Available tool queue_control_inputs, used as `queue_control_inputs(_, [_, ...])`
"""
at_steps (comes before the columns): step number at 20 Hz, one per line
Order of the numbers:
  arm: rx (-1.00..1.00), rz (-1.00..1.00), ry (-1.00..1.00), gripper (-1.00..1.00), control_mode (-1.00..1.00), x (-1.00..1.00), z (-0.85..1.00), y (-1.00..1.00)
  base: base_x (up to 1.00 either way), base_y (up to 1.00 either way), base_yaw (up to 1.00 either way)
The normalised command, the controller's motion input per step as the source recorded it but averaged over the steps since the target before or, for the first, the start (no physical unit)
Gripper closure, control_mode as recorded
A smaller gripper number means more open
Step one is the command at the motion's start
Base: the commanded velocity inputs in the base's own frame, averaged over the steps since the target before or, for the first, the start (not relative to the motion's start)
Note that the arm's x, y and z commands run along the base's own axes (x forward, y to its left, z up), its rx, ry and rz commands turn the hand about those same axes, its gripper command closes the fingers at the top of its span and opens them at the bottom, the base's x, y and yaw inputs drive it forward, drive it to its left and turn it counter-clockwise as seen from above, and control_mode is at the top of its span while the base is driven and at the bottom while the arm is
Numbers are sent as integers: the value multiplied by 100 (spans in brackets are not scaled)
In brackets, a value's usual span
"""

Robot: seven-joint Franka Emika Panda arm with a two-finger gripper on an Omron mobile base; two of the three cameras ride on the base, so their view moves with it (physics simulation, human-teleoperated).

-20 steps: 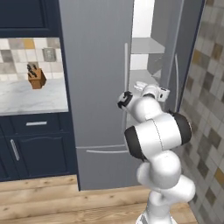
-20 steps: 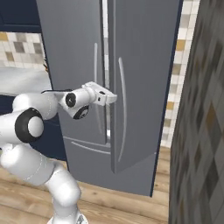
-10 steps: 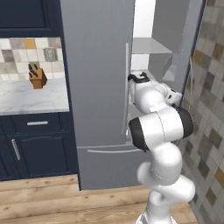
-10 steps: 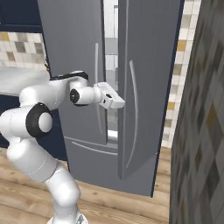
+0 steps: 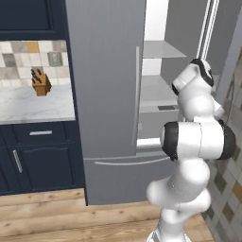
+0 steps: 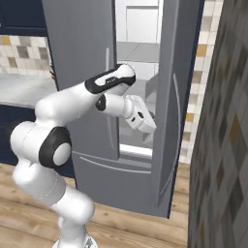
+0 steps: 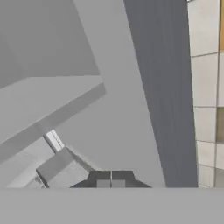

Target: Place one of the steaks on the plate and the other in the bowl. Then place the bowl in the fridge.

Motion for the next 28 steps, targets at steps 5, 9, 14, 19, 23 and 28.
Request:
queue_control_inputs(5, [-9, -17, -1, 100, -100, -89, 30, -50, 0, 0, 0])
queue_control_inputs(9, [-34, -3, 0, 100, -100, -66, 100, 74, 0, 0, 0])
queue_control_inputs(14, [-25, 3, 12, 100, -100, -72, 100, 98, 0, 0, 0])
queue_control_inputs(19, [-18, 29, 14, 100, -100, 11, 100, 100, 0, 0, 0])
queue_control_inputs(23, [-3, 37, 15, 100, -100, 34, 98, 100, 0, 0, 0])
queue_control_inputs(28, [1, 31, 13, 100, -100, 75, 33, 100, 0, 0, 0])
